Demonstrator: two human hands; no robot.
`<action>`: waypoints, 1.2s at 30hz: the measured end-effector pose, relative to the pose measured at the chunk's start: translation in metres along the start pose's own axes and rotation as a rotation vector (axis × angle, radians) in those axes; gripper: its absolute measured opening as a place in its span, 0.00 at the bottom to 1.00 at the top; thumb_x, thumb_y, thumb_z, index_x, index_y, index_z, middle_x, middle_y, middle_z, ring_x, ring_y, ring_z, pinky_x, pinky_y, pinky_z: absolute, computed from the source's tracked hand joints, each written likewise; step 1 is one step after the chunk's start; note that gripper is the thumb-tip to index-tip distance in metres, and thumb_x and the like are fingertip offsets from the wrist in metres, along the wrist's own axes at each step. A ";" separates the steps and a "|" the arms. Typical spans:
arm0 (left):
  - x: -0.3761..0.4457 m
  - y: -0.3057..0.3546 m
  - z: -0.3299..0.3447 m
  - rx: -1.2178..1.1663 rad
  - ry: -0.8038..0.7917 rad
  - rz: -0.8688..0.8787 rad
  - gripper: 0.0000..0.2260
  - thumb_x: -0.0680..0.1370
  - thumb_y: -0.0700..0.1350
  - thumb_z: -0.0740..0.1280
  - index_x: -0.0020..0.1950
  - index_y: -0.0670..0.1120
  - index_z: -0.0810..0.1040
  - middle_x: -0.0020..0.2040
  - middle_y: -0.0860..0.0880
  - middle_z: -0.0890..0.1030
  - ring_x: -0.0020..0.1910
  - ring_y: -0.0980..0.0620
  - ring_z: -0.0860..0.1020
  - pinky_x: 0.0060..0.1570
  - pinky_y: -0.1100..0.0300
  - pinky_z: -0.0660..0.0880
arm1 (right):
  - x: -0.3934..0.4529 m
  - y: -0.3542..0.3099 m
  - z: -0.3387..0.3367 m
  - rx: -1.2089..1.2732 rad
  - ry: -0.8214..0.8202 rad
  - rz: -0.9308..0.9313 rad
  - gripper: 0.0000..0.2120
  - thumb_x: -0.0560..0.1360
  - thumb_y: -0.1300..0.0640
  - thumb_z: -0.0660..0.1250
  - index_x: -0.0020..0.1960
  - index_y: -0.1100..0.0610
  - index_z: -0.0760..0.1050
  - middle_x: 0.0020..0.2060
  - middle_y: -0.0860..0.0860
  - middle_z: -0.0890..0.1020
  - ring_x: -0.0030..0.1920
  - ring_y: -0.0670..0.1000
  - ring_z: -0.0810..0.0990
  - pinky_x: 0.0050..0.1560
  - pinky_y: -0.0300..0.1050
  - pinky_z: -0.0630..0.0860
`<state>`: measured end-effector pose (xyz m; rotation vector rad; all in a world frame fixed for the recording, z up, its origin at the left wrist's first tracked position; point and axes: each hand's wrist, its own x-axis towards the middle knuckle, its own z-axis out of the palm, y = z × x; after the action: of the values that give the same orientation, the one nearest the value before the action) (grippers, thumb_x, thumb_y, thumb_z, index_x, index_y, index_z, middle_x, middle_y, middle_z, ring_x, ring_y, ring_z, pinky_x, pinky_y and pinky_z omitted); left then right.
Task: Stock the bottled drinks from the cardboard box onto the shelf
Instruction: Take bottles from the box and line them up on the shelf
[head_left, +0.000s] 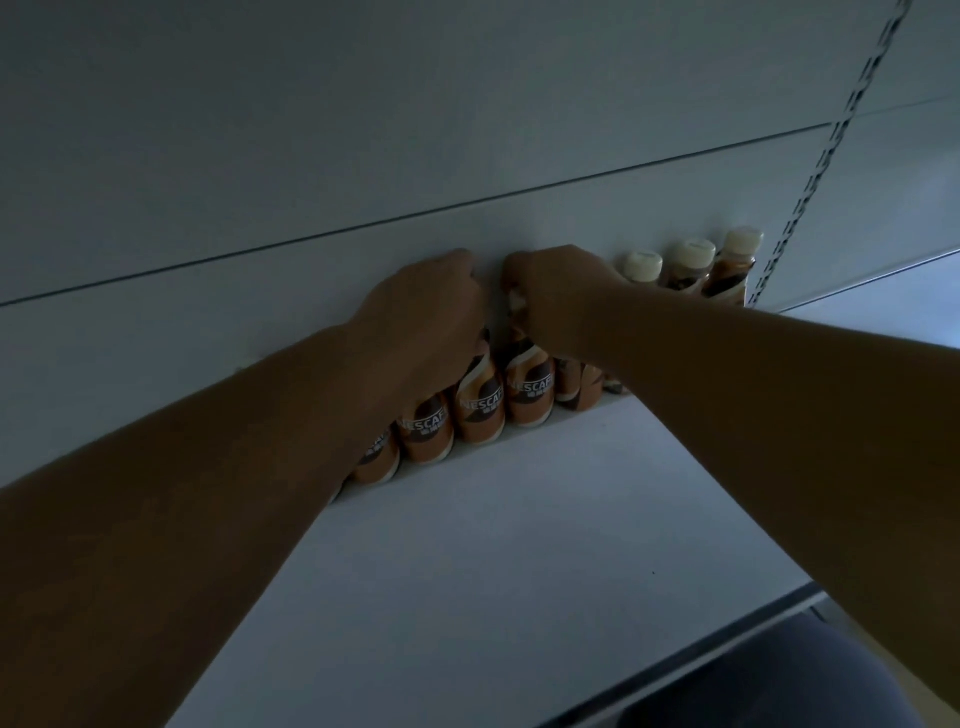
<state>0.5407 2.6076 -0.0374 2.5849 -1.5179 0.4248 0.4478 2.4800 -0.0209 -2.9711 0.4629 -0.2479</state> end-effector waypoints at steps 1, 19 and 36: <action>0.000 0.001 -0.001 -0.002 -0.007 -0.008 0.19 0.73 0.52 0.70 0.59 0.43 0.74 0.53 0.45 0.75 0.46 0.47 0.74 0.41 0.57 0.62 | -0.001 -0.001 -0.001 0.007 -0.007 -0.003 0.14 0.76 0.60 0.64 0.61 0.57 0.72 0.52 0.57 0.79 0.54 0.59 0.77 0.45 0.47 0.69; 0.034 0.071 -0.015 0.038 0.108 0.225 0.19 0.74 0.50 0.67 0.61 0.44 0.75 0.54 0.43 0.76 0.52 0.42 0.75 0.53 0.46 0.72 | -0.054 0.087 -0.025 0.050 0.114 0.028 0.12 0.77 0.59 0.64 0.60 0.56 0.74 0.53 0.54 0.75 0.52 0.54 0.77 0.47 0.45 0.72; 0.072 0.099 -0.007 -0.156 -0.110 0.095 0.12 0.74 0.39 0.66 0.56 0.42 0.79 0.54 0.41 0.78 0.49 0.41 0.78 0.47 0.51 0.74 | -0.024 0.117 -0.031 0.000 0.024 -0.052 0.16 0.75 0.58 0.67 0.62 0.57 0.69 0.50 0.54 0.75 0.50 0.56 0.77 0.42 0.46 0.71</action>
<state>0.4867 2.5002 -0.0138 2.4612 -1.6426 0.1672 0.3857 2.3739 -0.0108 -2.9858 0.3888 -0.2884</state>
